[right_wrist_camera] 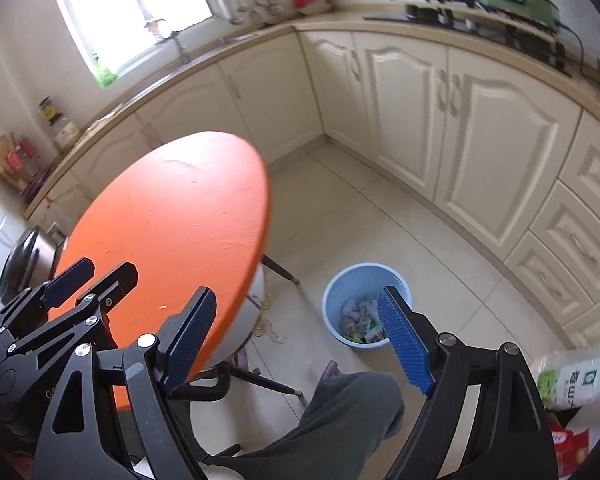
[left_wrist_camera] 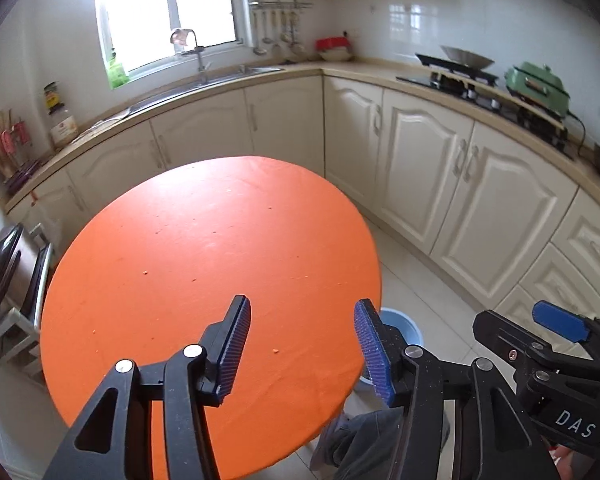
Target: Collect trash
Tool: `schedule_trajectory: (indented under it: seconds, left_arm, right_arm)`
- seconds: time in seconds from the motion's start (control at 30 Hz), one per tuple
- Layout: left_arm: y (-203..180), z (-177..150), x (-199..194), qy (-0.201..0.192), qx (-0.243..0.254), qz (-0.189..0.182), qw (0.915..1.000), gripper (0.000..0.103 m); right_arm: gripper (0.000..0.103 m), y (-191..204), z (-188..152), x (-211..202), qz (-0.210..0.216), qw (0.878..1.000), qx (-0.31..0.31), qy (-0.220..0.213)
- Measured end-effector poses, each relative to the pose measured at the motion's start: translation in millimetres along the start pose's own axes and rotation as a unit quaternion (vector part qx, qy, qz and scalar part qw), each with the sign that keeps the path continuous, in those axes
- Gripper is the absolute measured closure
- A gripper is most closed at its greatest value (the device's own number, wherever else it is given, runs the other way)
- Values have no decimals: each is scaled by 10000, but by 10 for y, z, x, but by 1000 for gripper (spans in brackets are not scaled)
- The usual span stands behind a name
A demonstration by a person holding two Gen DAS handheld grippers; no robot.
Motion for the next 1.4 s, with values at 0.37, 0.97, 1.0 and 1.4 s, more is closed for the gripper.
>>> schedule_trajectory:
  seconds: [0.37, 0.97, 1.0, 1.4]
  left_arm:
    - [-60, -983, -1363, -1051, -670, 716, 9896, 47]
    - [-313, -2196, -2169, -1442, -678, 644, 9851, 37]
    - [-308, -2170, -2159, -1455, -685, 616, 9851, 37]
    - [-42, -1851, -1912, -1501, -570, 488, 9858, 37]
  right_arm:
    - [4, 553, -212, -666, 305, 9924, -664, -991]
    - [0, 552, -432, -1266, -168, 9787, -415, -2003]
    - [0, 555, -440, -1276, -205, 9783, -399, -2021]
    - [0, 454, -519, -1329, -262, 9786, -377, -2008]
Point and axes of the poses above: each gripper's, at about its wrist camera, not at the fingertips, and x roughly the way its jaws point, y to its left, z to its top, the point moved 2 cm from there along x, roughly the way its jaws point, and after that the axes turned 8 degrees about x, right-handed, at the moved point
